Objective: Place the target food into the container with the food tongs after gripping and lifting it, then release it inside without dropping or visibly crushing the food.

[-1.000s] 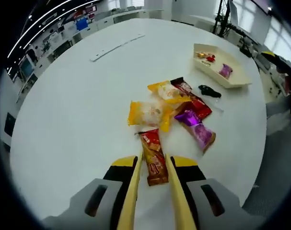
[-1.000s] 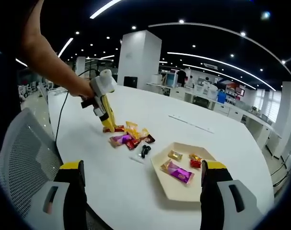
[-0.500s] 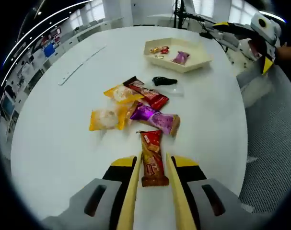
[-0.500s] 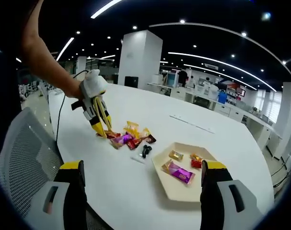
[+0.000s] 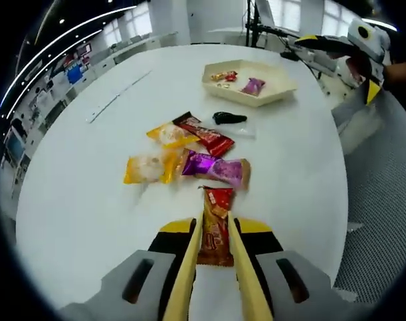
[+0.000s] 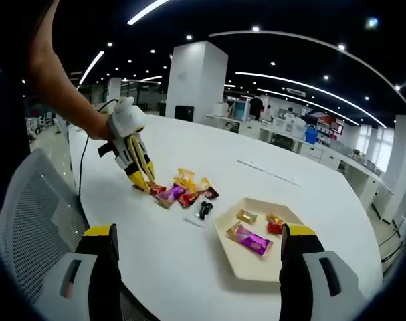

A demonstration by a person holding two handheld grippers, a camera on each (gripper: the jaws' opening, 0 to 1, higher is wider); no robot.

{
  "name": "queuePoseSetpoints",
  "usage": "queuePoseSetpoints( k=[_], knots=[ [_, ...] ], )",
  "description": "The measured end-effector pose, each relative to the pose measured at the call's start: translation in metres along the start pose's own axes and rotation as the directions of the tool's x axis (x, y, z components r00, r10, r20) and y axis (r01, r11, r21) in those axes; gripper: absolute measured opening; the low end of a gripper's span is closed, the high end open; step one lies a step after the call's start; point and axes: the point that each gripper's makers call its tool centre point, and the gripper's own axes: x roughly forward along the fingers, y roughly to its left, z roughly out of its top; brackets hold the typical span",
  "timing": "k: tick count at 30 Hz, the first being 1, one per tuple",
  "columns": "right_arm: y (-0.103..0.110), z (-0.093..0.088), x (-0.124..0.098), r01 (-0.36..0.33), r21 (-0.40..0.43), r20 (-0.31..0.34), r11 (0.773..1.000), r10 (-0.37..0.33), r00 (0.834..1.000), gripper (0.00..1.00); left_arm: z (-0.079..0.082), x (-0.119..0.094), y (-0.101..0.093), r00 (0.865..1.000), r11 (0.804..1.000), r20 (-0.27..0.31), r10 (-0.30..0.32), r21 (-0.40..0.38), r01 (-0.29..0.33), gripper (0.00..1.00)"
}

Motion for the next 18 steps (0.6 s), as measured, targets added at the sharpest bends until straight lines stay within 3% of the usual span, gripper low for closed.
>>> queuePoseSetpoints(
  k=[9,15,18],
  knots=[
    [-0.002,0.001,-0.001,0.007,0.004,0.007,1.0,-0.007,1.0,0.99,0.012,-0.024,0.005,0.999,0.999,0.001,-0.038,0.006,0.038,0.19],
    [-0.005,0.002,-0.002,0.017,0.02,0.018,1.0,-0.018,1.0,0.99,0.022,-0.036,0.01,0.997,0.997,0.005,-0.075,-0.03,0.075,0.19],
    [-0.003,0.001,-0.002,0.006,0.011,0.017,1.0,-0.006,1.0,1.0,0.03,-0.042,0.013,0.996,0.995,0.034,-0.077,-0.059,0.079,0.19]
  ],
)
